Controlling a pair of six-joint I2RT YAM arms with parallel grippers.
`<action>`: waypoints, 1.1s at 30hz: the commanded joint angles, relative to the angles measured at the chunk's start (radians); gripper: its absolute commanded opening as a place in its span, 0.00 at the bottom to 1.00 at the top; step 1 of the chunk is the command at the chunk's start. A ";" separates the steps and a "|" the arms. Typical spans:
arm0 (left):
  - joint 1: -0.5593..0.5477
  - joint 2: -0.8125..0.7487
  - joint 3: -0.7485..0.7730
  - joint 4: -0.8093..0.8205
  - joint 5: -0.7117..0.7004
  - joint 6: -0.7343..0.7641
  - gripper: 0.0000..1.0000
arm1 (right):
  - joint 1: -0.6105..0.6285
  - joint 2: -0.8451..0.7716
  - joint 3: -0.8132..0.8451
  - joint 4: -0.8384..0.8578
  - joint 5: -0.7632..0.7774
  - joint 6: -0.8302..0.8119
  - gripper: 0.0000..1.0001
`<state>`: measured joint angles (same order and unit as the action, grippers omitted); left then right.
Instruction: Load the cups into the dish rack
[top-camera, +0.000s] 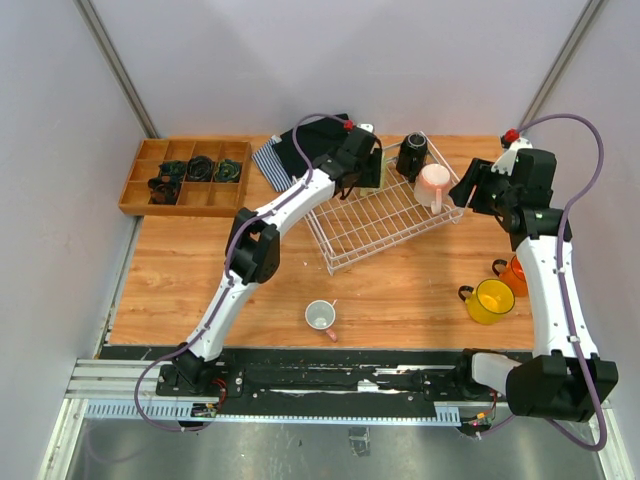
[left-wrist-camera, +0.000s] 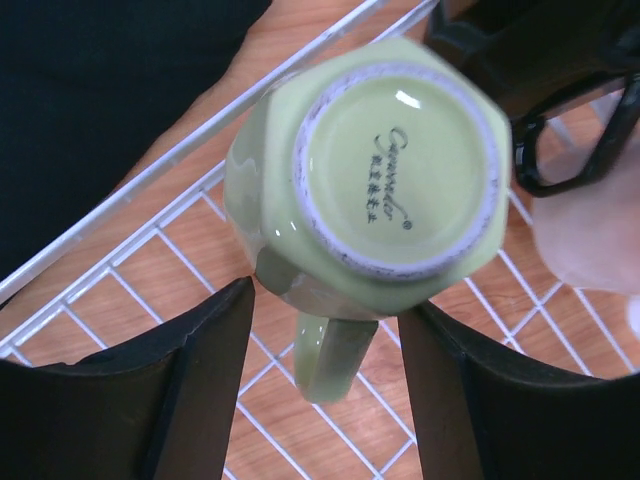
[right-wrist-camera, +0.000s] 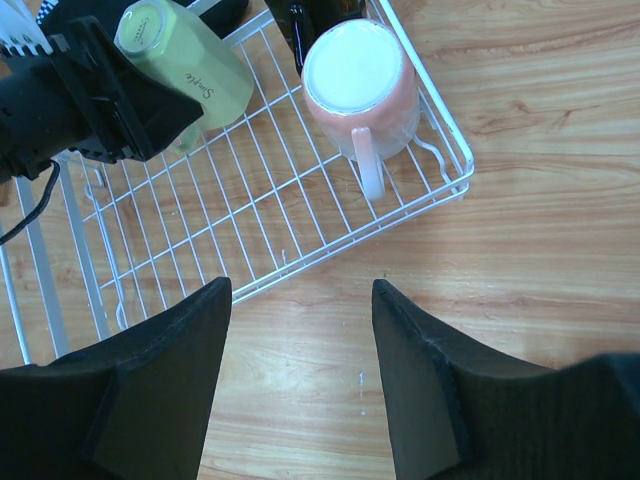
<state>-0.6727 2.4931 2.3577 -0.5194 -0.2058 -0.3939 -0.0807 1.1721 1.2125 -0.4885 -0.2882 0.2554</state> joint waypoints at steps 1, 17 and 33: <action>0.008 -0.011 0.088 0.079 0.086 -0.014 0.64 | 0.004 -0.023 0.004 -0.013 -0.003 -0.022 0.59; 0.025 0.060 0.109 0.159 0.242 -0.046 0.66 | 0.004 -0.024 0.004 -0.033 0.018 -0.036 0.59; 0.054 -0.063 -0.006 0.242 0.209 -0.026 0.77 | 0.001 -0.014 0.013 -0.083 0.109 -0.038 0.65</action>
<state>-0.6243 2.5324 2.3859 -0.3439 0.0231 -0.4416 -0.0807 1.1625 1.2125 -0.5308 -0.2569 0.2283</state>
